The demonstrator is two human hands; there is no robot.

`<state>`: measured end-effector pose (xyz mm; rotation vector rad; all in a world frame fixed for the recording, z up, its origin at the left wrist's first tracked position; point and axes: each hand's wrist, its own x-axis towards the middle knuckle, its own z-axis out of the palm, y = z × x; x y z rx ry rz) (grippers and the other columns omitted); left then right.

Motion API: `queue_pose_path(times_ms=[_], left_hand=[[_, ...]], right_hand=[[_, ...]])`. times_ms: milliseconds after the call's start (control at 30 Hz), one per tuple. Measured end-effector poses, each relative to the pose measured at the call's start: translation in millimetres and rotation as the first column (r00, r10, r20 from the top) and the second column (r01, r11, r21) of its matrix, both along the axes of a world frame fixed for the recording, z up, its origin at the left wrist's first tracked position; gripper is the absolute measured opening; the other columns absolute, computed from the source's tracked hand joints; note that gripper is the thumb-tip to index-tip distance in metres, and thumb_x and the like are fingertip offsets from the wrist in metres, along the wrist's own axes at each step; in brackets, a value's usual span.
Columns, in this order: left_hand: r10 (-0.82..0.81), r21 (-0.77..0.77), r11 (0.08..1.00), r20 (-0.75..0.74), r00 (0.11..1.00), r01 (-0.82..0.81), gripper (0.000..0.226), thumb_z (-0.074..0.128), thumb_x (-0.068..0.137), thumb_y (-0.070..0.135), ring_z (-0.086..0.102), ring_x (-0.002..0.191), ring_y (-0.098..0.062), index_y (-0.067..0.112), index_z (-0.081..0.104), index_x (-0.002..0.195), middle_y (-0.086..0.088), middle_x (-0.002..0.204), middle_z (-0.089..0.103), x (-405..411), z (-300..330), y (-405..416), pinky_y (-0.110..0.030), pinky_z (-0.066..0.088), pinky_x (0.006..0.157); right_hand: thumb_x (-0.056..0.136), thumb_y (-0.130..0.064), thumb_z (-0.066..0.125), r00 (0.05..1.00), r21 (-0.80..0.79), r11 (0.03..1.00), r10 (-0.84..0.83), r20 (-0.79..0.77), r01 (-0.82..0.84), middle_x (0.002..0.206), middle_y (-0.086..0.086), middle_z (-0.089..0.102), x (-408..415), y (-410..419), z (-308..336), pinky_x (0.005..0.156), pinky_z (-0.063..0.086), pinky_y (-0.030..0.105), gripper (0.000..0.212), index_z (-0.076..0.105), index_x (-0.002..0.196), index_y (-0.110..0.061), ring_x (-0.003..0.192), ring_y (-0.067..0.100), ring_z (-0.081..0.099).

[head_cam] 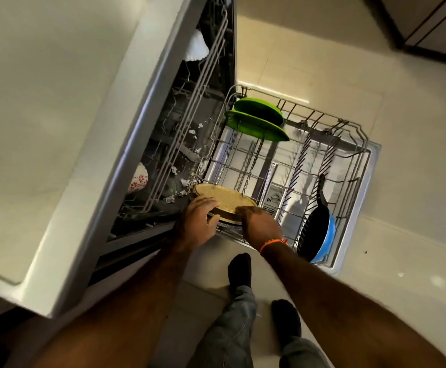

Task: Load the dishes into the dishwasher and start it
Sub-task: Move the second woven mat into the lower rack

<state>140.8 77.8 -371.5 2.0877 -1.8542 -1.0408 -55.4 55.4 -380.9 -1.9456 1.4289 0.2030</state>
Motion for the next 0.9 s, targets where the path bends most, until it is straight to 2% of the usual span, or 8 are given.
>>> queue_pose_path(times_ms=[200,333,433,533,633,800,900], left_hand=[[-0.015,0.099,0.995,0.059,0.998,0.009,0.058,0.066,0.093,0.041,0.038,0.143,-0.018,0.021,0.051,0.145,0.001,0.151,0.049,-8,78,10,-0.041,0.034,0.118],[0.016,0.136,0.990,0.087,0.996,-0.028,0.066,0.061,0.091,0.053,0.041,0.141,-0.020,0.029,0.043,0.150,0.002,0.154,0.044,-14,150,32,-0.043,0.039,0.114],[0.060,0.100,0.993,0.084,0.995,-0.068,0.060,0.062,0.094,0.048,0.048,0.136,-0.021,0.028,0.045,0.148,0.002,0.148,0.051,-22,205,61,-0.039,0.040,0.112],[0.130,0.010,0.991,0.095,0.987,-0.132,0.049,0.064,0.094,0.043,0.060,0.119,-0.021,0.025,0.055,0.139,0.000,0.132,0.063,-25,256,102,-0.035,0.048,0.101],[0.233,-0.023,0.973,0.099,0.967,-0.231,0.044,0.064,0.096,0.039,0.061,0.119,-0.025,0.021,0.058,0.136,-0.004,0.132,0.065,-22,292,152,-0.036,0.047,0.101],[0.471,-0.091,0.882,0.132,0.872,-0.462,0.051,0.063,0.097,0.041,0.055,0.129,-0.027,0.020,0.054,0.143,-0.007,0.141,0.060,-9,340,247,-0.036,0.042,0.108],[0.584,-0.139,0.811,0.121,0.803,-0.569,0.053,0.062,0.095,0.041,0.052,0.135,-0.024,0.023,0.054,0.145,-0.003,0.146,0.056,6,370,308,-0.036,0.039,0.113]], right_hand=[[0.096,-0.019,0.051,0.998,-0.032,0.997,0.063,-0.002,-0.063,0.136,0.010,0.060,-10,6,76,0.093,0.052,0.039,0.046,0.052,0.142,-0.022,0.116,0.032,0.061],[0.091,-0.020,0.055,0.985,-0.083,0.981,0.174,-0.018,-0.174,0.134,0.009,0.061,-12,16,146,0.088,0.056,0.040,0.050,0.053,0.141,-0.023,0.109,0.032,0.065],[0.089,-0.022,0.054,0.975,-0.151,0.963,0.221,-0.029,-0.223,0.130,0.007,0.063,-12,29,200,0.087,0.057,0.042,0.049,0.054,0.138,-0.026,0.108,0.031,0.064],[0.092,-0.022,0.049,0.952,-0.239,0.923,0.305,-0.015,-0.300,0.127,0.007,0.065,-9,47,255,0.086,0.057,0.044,0.044,0.056,0.135,-0.027,0.107,0.030,0.064],[0.094,-0.024,0.045,0.912,-0.312,0.861,0.409,-0.041,-0.401,0.125,0.009,0.067,0,65,303,0.086,0.056,0.045,0.041,0.057,0.133,-0.028,0.104,0.033,0.065],[0.096,-0.023,0.046,0.764,-0.404,0.681,0.641,-0.075,-0.611,0.129,0.009,0.066,33,107,382,0.092,0.053,0.044,0.042,0.057,0.137,-0.024,0.113,0.033,0.063],[0.095,-0.021,0.049,0.690,-0.450,0.601,0.722,-0.050,-0.661,0.132,0.007,0.065,64,143,417,0.094,0.051,0.043,0.043,0.058,0.137,-0.026,0.115,0.033,0.062]])
